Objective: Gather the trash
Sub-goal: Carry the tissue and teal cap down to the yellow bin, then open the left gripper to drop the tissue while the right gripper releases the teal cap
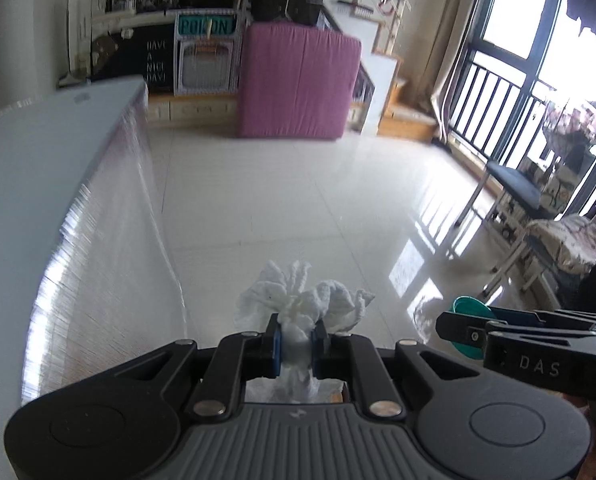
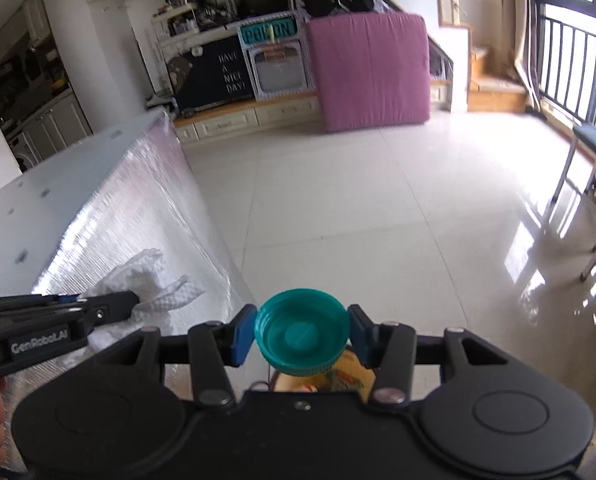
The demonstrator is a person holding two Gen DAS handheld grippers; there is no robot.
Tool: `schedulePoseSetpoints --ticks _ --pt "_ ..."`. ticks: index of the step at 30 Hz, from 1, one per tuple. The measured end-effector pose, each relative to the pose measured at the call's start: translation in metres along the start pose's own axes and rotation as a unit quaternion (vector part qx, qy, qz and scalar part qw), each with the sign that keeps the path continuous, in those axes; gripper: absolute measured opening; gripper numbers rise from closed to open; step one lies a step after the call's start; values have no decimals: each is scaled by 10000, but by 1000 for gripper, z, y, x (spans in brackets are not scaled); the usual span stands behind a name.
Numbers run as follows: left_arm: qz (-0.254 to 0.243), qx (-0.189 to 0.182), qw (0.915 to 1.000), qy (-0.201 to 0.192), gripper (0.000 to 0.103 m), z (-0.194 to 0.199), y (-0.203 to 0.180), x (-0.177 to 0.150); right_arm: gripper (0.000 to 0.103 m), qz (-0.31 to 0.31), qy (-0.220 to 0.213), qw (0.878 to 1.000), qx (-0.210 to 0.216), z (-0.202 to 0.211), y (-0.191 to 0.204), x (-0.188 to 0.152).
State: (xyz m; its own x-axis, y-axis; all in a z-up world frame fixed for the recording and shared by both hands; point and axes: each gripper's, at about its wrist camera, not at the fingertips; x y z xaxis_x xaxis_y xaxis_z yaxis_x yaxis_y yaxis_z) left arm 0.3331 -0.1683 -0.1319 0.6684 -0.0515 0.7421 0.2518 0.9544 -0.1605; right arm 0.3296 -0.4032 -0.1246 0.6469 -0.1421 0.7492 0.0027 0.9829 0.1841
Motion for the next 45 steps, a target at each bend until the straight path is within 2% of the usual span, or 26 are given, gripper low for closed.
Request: schedulePoseSetpoints --ticks 10,16,20,28,34,36,38,39,45 --pt "151 196 9962 836 14 -113 -7 -55 50 -251 693 9973 -40 -73 -51 -53" --pt "596 248 9879 1412 14 -186 12 -96 50 -530 1174 9916 -124 -126 -81 -85" --pt "670 163 9822 1747 14 -231 14 -125 50 -564 1503 9869 -158 -157 -91 -106" --pt "872 -142 9773 1926 14 -315 18 -173 50 -768 1814 9802 -213 -204 -107 -134" --pt "326 -453 9773 2044 15 -358 9 -208 50 -943 1917 9765 -271 -233 -117 -147" --pt "246 -483 9754 2139 19 -369 10 -219 50 -973 1927 9760 -298 -244 -119 -149" --pt "342 -426 9694 2392 48 -376 18 -233 50 -970 1957 9754 -290 -255 -118 -150" --pt "416 -383 9673 2471 54 -376 23 -239 50 -962 1971 9753 -271 -261 -119 -151" --pt "675 -197 9628 2610 57 -363 48 -257 50 -899 2088 9737 -157 -291 -113 -149"
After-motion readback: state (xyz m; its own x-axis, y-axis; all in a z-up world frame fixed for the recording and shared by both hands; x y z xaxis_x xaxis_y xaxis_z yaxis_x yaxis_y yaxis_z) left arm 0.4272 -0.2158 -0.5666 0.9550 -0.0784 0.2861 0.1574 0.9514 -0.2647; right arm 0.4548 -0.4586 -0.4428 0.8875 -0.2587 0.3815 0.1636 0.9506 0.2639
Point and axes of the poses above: each gripper's, at about its wrist camera, not at the fingertips, and z roughly against the way its jaws point, y to its left, x to its top, and after that the axes turned 6 degrees about -y, right-handed
